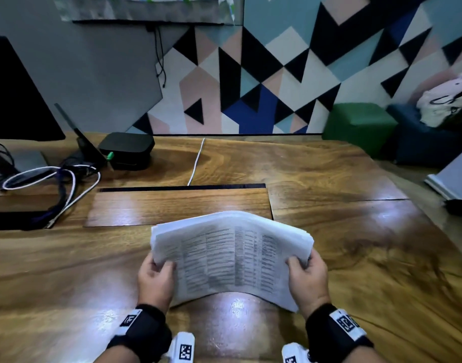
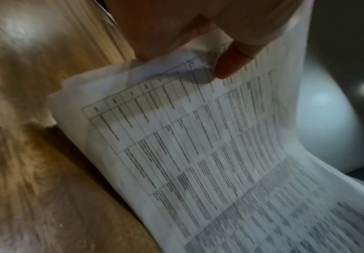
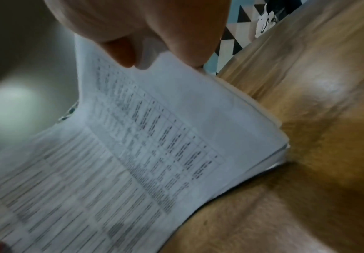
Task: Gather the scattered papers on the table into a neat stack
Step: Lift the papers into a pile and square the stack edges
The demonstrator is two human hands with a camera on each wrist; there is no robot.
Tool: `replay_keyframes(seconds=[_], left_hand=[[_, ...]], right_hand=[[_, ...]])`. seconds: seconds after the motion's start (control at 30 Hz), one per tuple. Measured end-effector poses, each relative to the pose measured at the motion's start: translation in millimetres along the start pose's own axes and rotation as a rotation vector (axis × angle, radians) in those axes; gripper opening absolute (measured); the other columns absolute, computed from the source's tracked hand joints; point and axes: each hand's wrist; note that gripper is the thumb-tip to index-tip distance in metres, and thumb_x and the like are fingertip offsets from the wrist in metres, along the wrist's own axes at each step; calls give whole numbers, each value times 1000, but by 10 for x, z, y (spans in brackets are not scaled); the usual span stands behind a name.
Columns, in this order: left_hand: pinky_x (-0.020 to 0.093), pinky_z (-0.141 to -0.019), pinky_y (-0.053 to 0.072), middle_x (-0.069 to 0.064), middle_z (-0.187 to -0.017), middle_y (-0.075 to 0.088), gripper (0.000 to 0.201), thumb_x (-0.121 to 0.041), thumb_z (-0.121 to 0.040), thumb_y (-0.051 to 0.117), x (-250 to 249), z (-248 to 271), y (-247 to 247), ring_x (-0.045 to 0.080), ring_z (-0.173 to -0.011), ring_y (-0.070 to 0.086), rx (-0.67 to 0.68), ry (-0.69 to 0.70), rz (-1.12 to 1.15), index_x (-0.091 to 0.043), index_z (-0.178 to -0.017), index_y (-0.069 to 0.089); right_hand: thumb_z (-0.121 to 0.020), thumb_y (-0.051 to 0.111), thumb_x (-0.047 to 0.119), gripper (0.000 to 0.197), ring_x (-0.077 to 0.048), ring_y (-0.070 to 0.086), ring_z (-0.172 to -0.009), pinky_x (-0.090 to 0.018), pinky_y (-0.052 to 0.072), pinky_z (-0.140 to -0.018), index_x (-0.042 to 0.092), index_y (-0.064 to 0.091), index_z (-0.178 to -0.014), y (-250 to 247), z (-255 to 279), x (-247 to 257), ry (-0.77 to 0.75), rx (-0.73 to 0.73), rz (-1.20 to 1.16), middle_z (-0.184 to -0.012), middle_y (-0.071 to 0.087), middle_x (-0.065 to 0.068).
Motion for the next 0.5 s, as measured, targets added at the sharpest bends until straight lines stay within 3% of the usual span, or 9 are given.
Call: replay_keyframes(seconds=[0.13, 0.2, 0.27, 0.37, 0.43, 0.5], left_hand=[[4, -57, 48, 15, -93, 64, 28, 18, -87, 48, -69, 8, 9, -13, -57, 60, -37, 45, 38, -1, -106, 58], [2, -56, 45, 12, -85, 61, 26, 18, -87, 51, -83, 17, -23, -14, -55, 58, -61, 47, 37, -2, -103, 55], [2, -58, 46, 5, -82, 61, 27, 17, -87, 53, -84, 61, -7, -10, -61, 61, -79, 60, 4, -4, -105, 55], [2, -62, 48, 11, -94, 64, 27, 14, -87, 55, -75, 87, 48, 6, -76, 59, -114, 57, -13, -6, -106, 57], [1, -62, 47, 12, -98, 62, 26, 14, -88, 54, -106, 75, 74, 3, -75, 58, -127, 58, 7, -4, -106, 58], [1, -63, 48, 10, -93, 63, 28, 16, -88, 52, -170, 58, 60, -6, -69, 63, -115, 81, 25, -4, -106, 59]], right_hand=[[-83, 52, -21, 26, 16, 59, -61, -2, 46, -59, 1, 63, -94, -20, 1, 191, -89, -59, -85, -69, 68, 11], [-80, 56, -15, 21, 16, 59, -63, 0, 44, -62, 0, 61, -94, -67, 10, 251, -163, -68, -112, -68, 69, 20], [-75, 56, -6, 16, 15, 57, -61, 0, 43, -62, 6, 58, -85, -76, 36, 243, -192, -57, -111, -66, 67, 13], [-79, 56, -16, 27, 13, 57, -57, -2, 45, -60, 11, 59, -78, 7, 35, 134, -131, -91, -102, -61, 67, 10], [-76, 57, -2, 22, 12, 55, -56, -3, 44, -58, 18, 60, -70, 33, 12, 104, -134, -121, -80, -61, 67, 20], [-76, 56, -2, 20, 10, 52, -56, -5, 44, -58, 17, 60, -70, 8, -43, 118, -156, -126, -76, -59, 64, 12]])
Point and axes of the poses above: each hand's wrist, its own z-axis away from the middle knuckle, its own y-axis out of the palm, x = y × z
